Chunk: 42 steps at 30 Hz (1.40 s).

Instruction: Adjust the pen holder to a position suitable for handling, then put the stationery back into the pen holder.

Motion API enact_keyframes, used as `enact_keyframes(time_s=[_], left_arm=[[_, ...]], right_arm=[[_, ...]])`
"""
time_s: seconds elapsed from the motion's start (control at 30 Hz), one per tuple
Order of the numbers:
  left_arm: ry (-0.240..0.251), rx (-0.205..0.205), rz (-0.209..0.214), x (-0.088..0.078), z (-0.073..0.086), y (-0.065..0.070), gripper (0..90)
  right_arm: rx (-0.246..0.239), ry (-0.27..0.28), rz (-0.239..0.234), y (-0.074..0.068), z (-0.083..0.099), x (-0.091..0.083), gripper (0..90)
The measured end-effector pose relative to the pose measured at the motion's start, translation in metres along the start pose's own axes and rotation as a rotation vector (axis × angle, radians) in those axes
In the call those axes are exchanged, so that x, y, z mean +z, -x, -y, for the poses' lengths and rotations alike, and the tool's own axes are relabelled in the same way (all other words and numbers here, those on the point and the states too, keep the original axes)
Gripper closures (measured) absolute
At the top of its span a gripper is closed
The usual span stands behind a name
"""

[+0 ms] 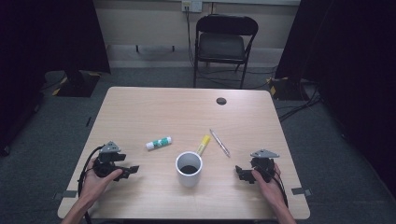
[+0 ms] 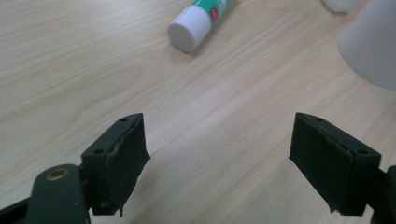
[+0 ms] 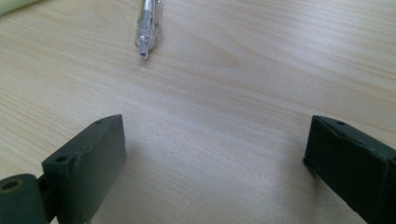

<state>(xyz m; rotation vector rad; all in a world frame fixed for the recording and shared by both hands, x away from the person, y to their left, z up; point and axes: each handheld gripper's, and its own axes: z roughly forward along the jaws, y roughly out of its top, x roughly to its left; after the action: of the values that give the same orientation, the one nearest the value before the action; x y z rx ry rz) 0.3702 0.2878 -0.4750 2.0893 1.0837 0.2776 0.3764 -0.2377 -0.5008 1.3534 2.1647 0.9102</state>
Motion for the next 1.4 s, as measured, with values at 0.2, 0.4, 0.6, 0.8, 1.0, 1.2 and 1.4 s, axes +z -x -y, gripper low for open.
enact_keyframes(time_s=[0.2, 0.4, 0.6, 0.8, 1.0, 1.2, 1.4], left_arm=[[-0.033, 0.008, -0.038, 0.005, 0.013, -0.006, 20.0], [-0.006, 0.030, -0.108, 0.010, 0.017, -0.007, 19.4], [0.038, 0.053, -0.150, 0.014, 0.023, -0.005, 14.3], [0.031, 0.063, -0.147, 0.017, 0.020, -0.008, 10.9], [0.023, 0.060, -0.154, 0.018, 0.019, -0.009, 7.4], [0.019, 0.057, -0.152, 0.020, 0.017, -0.010, 5.7], [0.019, 0.055, -0.149, 0.021, 0.017, -0.010, 4.2]], right_arm=[[-0.011, 0.002, -0.022, 0.000, -0.001, -0.002, 10.9], [0.011, -0.008, -0.071, 0.001, -0.011, -0.003, 19.1], [-0.007, 0.037, -0.097, 0.001, -0.038, 0.002, 27.1], [-0.056, 0.047, -0.153, -0.007, -0.065, 0.020, 37.5], [-0.073, 0.036, -0.166, -0.005, -0.079, 0.039, 50.2], [-0.097, -0.002, -0.172, -0.010, -0.092, 0.056, 56.0], [-0.123, -0.018, -0.184, -0.017, -0.092, 0.071, 65.3]])
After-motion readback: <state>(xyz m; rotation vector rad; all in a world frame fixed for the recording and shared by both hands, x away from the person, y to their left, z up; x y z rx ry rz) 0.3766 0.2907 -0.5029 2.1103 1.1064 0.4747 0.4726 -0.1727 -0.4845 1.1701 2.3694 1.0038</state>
